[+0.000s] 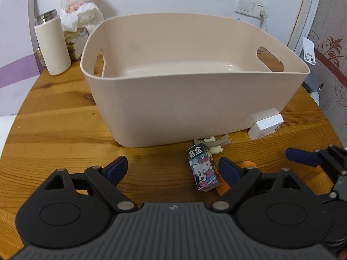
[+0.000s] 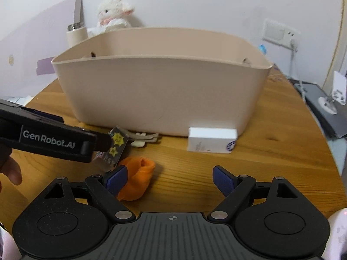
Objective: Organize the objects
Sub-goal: 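Grasp the orange cloth with the right tool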
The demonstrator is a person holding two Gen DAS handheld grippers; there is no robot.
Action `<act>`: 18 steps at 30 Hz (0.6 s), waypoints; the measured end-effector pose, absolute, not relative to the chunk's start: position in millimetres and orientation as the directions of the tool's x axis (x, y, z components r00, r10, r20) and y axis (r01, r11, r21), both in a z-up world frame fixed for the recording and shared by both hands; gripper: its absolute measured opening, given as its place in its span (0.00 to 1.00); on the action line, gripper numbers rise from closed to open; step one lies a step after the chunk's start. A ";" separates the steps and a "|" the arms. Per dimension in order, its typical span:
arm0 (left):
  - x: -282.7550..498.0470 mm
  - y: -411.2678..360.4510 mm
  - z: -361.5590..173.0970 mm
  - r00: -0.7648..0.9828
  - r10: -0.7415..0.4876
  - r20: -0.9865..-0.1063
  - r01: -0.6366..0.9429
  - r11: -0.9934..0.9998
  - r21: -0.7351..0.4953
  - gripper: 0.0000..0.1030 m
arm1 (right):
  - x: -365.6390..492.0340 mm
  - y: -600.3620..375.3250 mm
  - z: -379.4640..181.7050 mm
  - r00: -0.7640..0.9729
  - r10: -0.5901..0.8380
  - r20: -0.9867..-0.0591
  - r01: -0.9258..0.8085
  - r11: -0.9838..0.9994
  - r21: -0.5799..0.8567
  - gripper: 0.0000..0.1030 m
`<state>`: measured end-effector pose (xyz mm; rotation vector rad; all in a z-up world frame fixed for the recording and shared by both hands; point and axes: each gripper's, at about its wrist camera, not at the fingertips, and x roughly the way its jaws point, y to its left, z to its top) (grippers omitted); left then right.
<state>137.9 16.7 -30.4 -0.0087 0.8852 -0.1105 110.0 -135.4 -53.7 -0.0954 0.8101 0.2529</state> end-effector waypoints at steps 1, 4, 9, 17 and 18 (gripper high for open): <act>139.2 17.4 -32.7 0.623 -0.100 -0.776 0.089 0.994 -0.057 0.89 | 111.0 -134.3 -56.3 0.656 0.188 -0.731 -0.261 0.965 0.014 0.84; 142.9 19.7 -41.1 0.604 -0.098 -0.791 0.083 0.995 -0.059 0.89 | 112.9 -133.9 -61.6 0.651 0.190 -0.735 -0.263 0.965 0.017 0.84; 147.5 23.6 -49.9 0.579 -0.112 -0.808 0.075 0.994 -0.084 0.87 | 113.8 -136.3 -63.0 0.646 0.207 -0.735 -0.268 0.963 0.035 0.78; 147.5 25.5 -48.2 0.591 -0.078 -0.803 0.086 0.996 -0.033 0.66 | 109.7 -129.8 -60.1 0.640 0.246 -0.728 -0.318 0.947 0.040 0.42; 147.2 25.9 -48.0 0.593 -0.070 -0.802 0.090 0.996 -0.020 0.61 | 109.6 -128.5 -59.6 0.640 0.249 -0.727 -0.322 0.946 0.040 0.39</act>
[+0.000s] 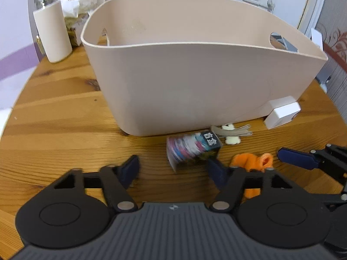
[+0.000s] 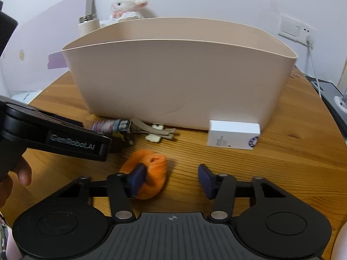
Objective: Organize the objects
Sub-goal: 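Grasp the orange cloth with the right tool, then grasp the Hello Kitty blind box with the left tool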
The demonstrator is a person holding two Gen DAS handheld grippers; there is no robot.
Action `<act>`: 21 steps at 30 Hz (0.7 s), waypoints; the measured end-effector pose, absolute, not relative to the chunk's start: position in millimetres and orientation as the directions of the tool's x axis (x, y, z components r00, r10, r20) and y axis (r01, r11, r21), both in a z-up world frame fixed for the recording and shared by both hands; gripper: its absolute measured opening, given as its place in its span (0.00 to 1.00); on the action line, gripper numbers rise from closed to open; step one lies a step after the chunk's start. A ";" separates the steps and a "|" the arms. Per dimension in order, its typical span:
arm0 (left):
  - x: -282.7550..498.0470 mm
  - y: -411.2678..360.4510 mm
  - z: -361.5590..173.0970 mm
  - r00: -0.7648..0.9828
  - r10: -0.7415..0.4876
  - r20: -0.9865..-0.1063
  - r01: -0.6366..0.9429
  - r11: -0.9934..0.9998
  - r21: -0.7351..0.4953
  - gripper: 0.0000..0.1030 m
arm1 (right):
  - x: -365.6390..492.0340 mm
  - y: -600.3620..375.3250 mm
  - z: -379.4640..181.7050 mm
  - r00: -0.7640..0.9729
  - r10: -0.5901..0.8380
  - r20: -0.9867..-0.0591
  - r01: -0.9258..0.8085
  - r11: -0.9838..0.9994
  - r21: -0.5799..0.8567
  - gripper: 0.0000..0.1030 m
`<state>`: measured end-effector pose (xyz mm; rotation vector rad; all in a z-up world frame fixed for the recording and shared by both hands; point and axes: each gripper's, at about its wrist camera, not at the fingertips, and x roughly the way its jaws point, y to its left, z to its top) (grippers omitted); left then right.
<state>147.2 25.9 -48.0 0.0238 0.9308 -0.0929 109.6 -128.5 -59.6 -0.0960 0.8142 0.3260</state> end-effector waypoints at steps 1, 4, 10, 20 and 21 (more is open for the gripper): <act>146.6 26.5 -47.8 0.597 -0.063 -0.800 0.093 0.996 -0.010 0.58 | 109.6 -127.1 -59.1 0.639 0.252 -0.726 -0.324 0.945 0.042 0.31; 145.9 31.4 -46.1 0.604 -0.057 -0.795 0.091 0.996 -0.002 0.43 | 110.0 -123.4 -57.6 0.634 0.260 -0.728 -0.328 0.943 0.051 0.12; 149.4 44.0 -46.0 0.597 -0.098 -0.796 0.090 0.994 -0.056 0.32 | 105.7 -119.5 -56.8 0.644 0.240 -0.727 -0.333 0.943 0.016 0.09; 154.1 38.6 -42.8 0.606 -0.119 -0.787 0.057 0.993 -0.107 0.74 | 108.3 -136.6 -57.0 0.650 0.218 -0.728 -0.282 0.959 0.035 0.09; 156.6 34.9 -43.4 0.604 -0.116 -0.788 0.066 0.993 -0.096 0.76 | 108.5 -136.7 -57.3 0.651 0.216 -0.728 -0.279 0.960 0.036 0.09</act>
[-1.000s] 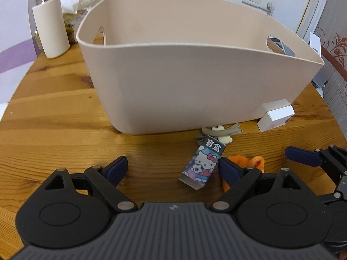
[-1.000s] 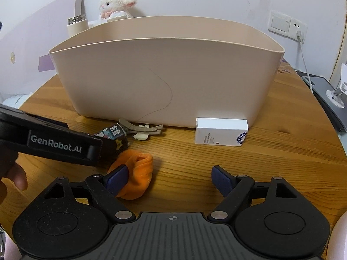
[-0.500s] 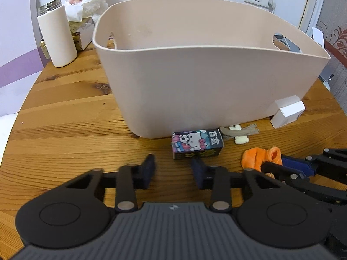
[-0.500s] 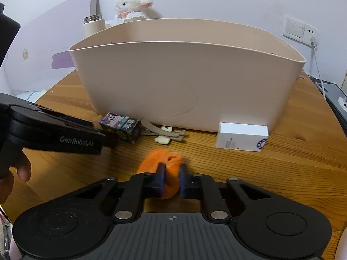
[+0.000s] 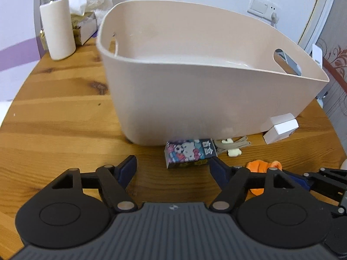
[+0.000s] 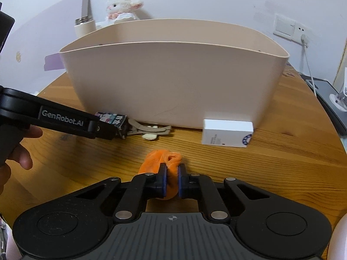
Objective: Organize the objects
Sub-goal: 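Grasp the Hello Kitty blind box with the left tool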
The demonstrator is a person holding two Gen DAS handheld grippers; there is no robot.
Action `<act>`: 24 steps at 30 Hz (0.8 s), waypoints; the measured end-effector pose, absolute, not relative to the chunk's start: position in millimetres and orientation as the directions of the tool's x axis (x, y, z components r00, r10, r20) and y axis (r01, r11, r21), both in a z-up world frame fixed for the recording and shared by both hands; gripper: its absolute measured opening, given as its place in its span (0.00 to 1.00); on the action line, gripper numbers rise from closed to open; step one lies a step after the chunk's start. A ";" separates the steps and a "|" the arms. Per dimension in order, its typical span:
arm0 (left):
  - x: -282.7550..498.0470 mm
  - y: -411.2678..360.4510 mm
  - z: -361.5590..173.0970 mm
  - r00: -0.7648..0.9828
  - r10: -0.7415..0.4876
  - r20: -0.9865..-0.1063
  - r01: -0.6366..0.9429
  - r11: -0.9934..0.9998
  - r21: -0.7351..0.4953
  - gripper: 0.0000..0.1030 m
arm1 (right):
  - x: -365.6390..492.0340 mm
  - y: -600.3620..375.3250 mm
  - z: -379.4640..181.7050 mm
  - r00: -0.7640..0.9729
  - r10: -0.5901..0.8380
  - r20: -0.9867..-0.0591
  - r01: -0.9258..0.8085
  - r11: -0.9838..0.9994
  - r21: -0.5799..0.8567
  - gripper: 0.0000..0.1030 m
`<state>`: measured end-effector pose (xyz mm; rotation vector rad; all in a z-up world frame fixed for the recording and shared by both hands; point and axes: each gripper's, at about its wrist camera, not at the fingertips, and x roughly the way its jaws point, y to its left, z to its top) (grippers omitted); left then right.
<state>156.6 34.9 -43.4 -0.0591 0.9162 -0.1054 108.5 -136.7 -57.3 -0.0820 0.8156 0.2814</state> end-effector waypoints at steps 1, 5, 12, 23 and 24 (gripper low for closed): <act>159.8 30.1 -44.4 0.599 -0.124 -0.791 0.084 0.992 -0.092 0.76 | 109.1 -137.5 -57.3 0.651 0.215 -0.728 -0.277 0.960 0.037 0.09; 166.6 21.1 -47.2 0.608 -0.086 -0.790 0.057 0.996 -0.064 0.76 | 110.1 -139.0 -57.5 0.653 0.215 -0.726 -0.273 0.961 0.040 0.09; 171.3 20.0 -49.6 0.590 -0.102 -0.801 0.064 0.995 -0.079 0.68 | 113.8 -143.3 -58.3 0.656 0.214 -0.723 -0.259 0.964 0.050 0.09; 159.6 37.8 -44.8 0.577 -0.084 -0.812 0.070 0.996 -0.054 0.24 | 111.3 -142.8 -55.2 0.669 0.214 -0.712 -0.259 0.965 0.046 0.09; 157.3 39.4 -44.0 0.573 -0.090 -0.815 0.072 0.996 -0.059 0.24 | 109.6 -143.0 -53.1 0.674 0.214 -0.707 -0.261 0.964 0.044 0.09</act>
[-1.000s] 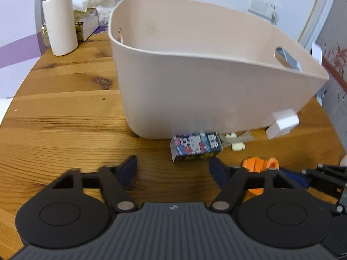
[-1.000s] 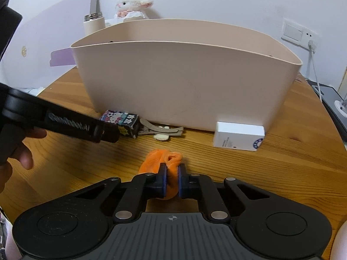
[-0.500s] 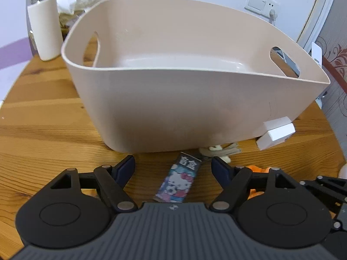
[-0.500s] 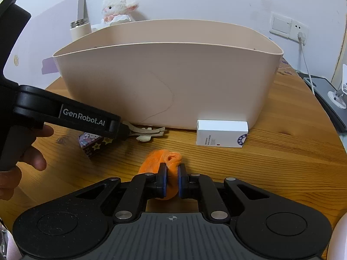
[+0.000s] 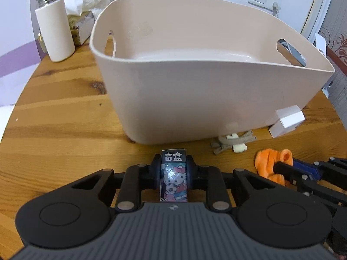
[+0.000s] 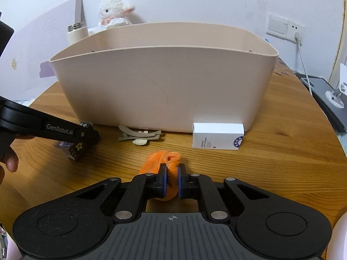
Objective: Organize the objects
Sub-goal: 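Grasp the Hello Kitty blind box with the left tool, then carry the blind box and orange cloth into the basket and release both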
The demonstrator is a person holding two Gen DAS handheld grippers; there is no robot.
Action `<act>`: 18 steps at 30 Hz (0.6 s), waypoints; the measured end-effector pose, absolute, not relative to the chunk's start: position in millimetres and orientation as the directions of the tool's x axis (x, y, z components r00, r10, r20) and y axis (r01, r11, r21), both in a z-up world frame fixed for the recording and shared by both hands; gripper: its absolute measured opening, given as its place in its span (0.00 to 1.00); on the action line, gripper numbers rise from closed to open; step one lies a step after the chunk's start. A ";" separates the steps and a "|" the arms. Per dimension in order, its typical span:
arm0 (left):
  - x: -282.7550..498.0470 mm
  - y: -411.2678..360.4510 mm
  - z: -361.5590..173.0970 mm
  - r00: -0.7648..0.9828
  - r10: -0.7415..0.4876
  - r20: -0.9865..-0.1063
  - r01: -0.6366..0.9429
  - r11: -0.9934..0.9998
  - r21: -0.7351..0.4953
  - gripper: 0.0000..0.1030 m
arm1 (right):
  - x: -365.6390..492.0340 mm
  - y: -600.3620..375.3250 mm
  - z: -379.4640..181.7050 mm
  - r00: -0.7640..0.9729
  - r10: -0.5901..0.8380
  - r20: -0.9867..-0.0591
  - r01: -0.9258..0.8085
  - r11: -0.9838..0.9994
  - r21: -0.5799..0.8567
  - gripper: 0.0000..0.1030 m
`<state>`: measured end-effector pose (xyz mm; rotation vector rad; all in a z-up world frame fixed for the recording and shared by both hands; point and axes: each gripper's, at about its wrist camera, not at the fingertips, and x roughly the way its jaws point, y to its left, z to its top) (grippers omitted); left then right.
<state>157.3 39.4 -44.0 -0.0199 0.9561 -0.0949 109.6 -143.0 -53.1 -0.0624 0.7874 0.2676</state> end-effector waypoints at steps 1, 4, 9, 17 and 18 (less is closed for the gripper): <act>153.9 40.4 -42.4 0.576 -0.094 -0.812 0.079 0.995 -0.060 0.24 | 108.1 -143.0 -50.9 0.678 0.214 -0.703 -0.261 0.964 0.041 0.09; 142.7 42.8 -35.2 0.598 -0.082 -0.797 0.087 0.995 -0.037 0.24 | 103.1 -147.2 -41.7 0.698 0.209 -0.686 -0.254 0.967 0.036 0.09; 126.4 48.2 -16.2 0.641 -0.079 -0.763 0.093 0.995 -0.026 0.24 | 96.2 -158.0 -19.3 0.733 0.231 -0.640 -0.242 0.968 0.072 0.09; 112.3 48.0 34.7 0.737 -0.091 -0.670 0.101 0.995 -0.023 0.24 | 87.4 -170.3 29.6 0.821 0.232 -0.522 -0.233 0.970 0.066 0.09; 112.1 46.9 41.5 0.747 -0.093 -0.659 0.104 0.994 -0.023 0.24 | 88.0 -171.4 35.4 0.831 0.231 -0.506 -0.231 0.971 0.064 0.09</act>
